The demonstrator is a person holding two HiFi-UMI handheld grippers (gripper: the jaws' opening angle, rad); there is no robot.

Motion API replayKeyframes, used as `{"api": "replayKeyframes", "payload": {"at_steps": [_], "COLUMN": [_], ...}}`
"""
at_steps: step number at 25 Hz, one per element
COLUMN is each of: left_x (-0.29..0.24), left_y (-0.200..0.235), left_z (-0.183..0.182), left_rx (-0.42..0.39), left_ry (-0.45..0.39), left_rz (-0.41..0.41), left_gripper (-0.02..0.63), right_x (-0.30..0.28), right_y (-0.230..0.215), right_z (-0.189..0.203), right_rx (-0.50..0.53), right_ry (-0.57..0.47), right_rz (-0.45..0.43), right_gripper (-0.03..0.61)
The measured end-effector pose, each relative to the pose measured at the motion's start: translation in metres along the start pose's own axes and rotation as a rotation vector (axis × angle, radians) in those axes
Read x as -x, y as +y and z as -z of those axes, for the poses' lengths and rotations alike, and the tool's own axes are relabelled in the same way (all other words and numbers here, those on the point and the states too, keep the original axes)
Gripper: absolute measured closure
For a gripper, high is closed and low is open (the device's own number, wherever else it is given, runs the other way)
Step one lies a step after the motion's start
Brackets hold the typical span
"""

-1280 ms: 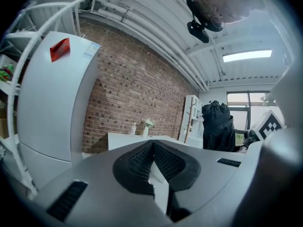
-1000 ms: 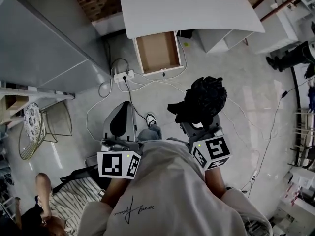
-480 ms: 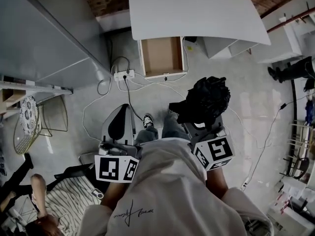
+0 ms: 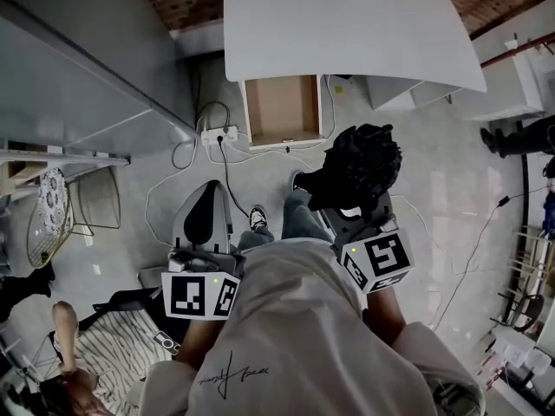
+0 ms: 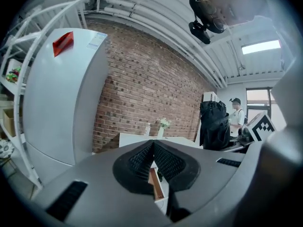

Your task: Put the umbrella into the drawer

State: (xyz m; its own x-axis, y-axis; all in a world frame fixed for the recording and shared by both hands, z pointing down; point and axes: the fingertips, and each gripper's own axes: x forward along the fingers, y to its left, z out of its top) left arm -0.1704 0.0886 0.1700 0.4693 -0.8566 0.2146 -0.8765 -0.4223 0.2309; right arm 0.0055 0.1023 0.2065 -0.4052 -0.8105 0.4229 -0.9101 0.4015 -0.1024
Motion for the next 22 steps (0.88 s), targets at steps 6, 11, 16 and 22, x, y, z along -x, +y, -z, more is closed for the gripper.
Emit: {"api": "replayKeyframes", "payload": {"at_steps": [6, 11, 16, 22], "left_x": [-0.055, -0.093, -0.125, -0.135], "left_y": [-0.026, -0.048, -0.063, -0.077], "left_z": [-0.004, -0.006, -0.006, 0.01], "left_rx": [-0.031, -0.039, -0.079, -0.067], "left_ry": [0.011, 0.011, 0.0, 0.016], "left_rz": [-0.046, -0.073, -0.134, -0.174], "left_gripper": [0.595, 0.595, 0.595, 0.595], "right_x": [-0.019, -0.03, -0.044, -0.052], "right_y": [-0.048, -0.082, -0.112, -0.134], "right_z": [-0.005, -0.01, -0.014, 0.001], "right_rx": [0.019, 0.056, 0.1, 0.126], "right_ry": [0.022, 0.042, 0.056, 0.091], "right_rz": [-0.074, -0.149, -0.233, -0.297], "right_gripper": [0.31, 0.31, 0.31, 0.311]}}
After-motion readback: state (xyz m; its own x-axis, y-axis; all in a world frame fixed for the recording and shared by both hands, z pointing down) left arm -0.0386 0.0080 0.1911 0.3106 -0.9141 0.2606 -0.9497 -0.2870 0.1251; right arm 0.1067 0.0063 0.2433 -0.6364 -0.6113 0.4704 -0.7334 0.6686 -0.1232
